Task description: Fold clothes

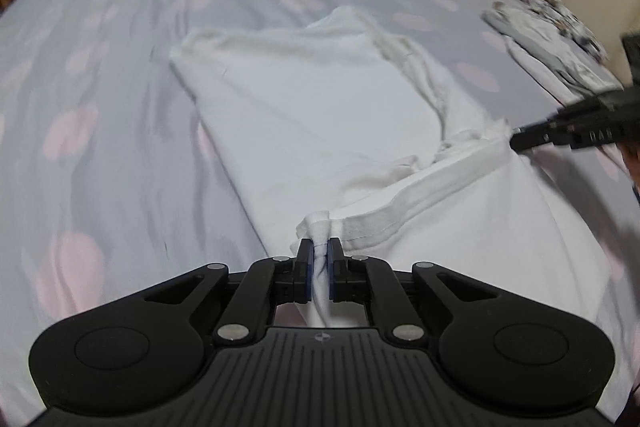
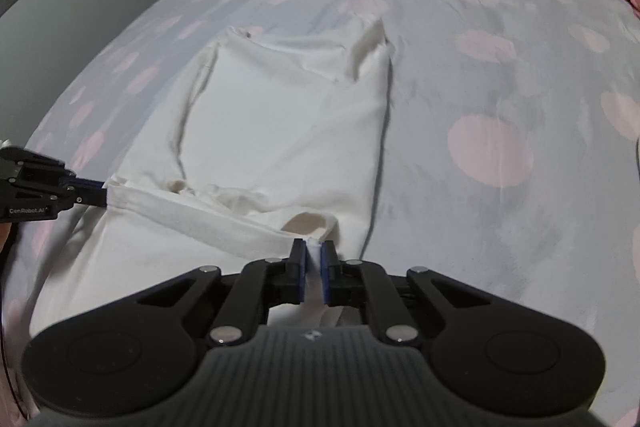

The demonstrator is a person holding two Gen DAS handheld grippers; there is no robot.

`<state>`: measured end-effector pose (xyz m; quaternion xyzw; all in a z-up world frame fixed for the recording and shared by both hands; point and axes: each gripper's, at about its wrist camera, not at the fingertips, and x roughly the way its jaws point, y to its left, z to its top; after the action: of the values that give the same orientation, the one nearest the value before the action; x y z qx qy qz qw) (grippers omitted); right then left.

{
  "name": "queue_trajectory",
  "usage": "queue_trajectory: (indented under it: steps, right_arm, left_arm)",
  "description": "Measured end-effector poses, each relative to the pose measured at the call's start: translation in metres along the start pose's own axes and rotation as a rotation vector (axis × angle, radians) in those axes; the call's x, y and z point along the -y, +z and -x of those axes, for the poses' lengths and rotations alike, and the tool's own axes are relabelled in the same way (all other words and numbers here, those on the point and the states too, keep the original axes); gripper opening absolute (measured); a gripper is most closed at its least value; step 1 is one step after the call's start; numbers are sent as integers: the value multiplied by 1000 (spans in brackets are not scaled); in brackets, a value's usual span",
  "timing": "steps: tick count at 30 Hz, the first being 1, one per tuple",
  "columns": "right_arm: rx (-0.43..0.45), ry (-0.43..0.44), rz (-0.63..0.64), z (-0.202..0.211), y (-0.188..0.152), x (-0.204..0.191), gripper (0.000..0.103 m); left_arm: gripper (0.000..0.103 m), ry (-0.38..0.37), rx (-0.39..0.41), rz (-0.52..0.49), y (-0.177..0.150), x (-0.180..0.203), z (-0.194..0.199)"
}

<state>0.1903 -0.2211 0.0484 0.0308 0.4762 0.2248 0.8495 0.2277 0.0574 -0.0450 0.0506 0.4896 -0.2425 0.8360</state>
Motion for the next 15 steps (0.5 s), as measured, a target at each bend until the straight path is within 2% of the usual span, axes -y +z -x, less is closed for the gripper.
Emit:
queue_trajectory:
  steps: [5,8,9,10,11,15]
  right_arm:
    - [-17,22,-97,-10,0,11,10]
    - [-6,22,-144,-8,-1,16,14]
    - [2,13,-157,-6,-2,17,16]
    - [11,-2,-163,-3,-2,18,24]
    - [20,-20,-166,-1,-3,17,26]
    - [57,-98,-151,12,-3,14,26]
  left_arm:
    - [9,-22,0,43,-2,-12,-3]
    - [17,-23,11,72,-4,-18,1]
    - [18,-16,15,66,-4,-17,3]
    - [19,-3,20,65,-5,-16,5]
    - [20,11,25,66,-5,-16,7]
    - [21,107,51,69,-7,-16,23]
